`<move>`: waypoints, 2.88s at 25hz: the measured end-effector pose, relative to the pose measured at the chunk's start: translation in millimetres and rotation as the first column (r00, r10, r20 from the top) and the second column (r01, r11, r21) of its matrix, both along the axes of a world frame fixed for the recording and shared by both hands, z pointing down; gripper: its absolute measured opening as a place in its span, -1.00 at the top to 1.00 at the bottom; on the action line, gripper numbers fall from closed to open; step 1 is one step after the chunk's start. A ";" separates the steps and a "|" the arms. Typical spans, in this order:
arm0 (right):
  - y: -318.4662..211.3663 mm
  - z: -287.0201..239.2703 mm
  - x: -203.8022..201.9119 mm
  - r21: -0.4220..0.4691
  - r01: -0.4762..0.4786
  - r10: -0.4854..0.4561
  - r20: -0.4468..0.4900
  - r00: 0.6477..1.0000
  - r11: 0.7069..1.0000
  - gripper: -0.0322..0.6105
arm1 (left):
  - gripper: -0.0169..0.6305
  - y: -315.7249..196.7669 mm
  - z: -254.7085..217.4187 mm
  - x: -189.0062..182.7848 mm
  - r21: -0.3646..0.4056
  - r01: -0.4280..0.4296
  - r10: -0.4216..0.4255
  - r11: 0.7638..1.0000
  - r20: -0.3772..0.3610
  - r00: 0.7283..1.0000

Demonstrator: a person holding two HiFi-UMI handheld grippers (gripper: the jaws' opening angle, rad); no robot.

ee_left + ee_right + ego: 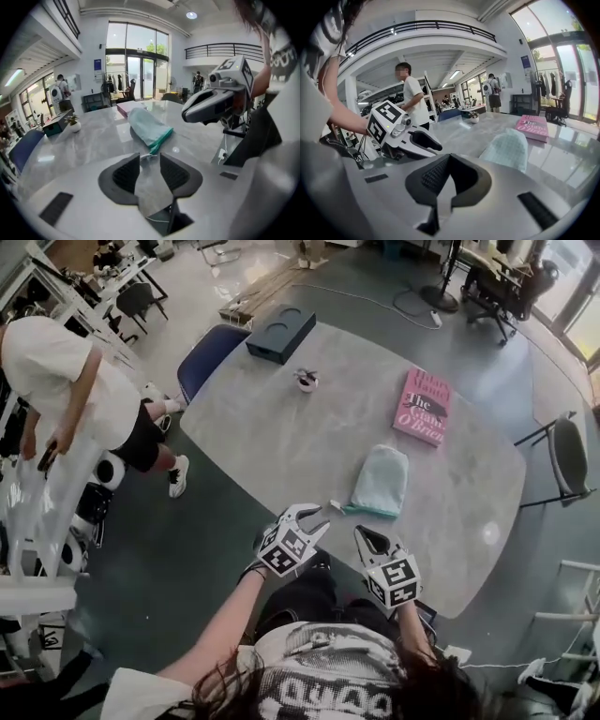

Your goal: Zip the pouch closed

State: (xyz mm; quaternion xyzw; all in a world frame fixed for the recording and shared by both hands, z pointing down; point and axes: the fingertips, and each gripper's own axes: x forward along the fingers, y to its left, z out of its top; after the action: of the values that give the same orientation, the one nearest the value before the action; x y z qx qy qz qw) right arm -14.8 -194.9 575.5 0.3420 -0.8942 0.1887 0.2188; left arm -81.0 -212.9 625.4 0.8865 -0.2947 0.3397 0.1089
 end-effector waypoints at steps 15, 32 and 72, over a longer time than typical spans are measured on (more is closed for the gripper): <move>-19.7 20.8 -0.1 -0.037 -0.093 0.091 -0.049 0.995 0.995 0.90 | 0.60 -35.2 62.7 21.2 -0.051 -0.376 0.378 0.925 0.216 0.900; -23.9 65.6 -2.6 -0.135 -0.063 0.041 -0.159 0.986 0.989 0.72 | 0.87 -23.5 32.0 36.3 -0.056 -0.371 0.375 0.927 0.074 0.924; -31.9 87.1 20.2 -0.205 -0.084 0.049 -0.169 0.984 0.975 0.86 | 0.91 -12.2 12.1 46.9 -0.061 -0.418 0.418 0.907 -0.006 0.908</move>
State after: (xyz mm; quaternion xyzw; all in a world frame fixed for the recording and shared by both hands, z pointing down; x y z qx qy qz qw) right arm 5.4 -226.8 662.6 0.3611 -0.8362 0.2613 0.3197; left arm -34.1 -225.2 637.5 0.9242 -0.0880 0.3669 0.0595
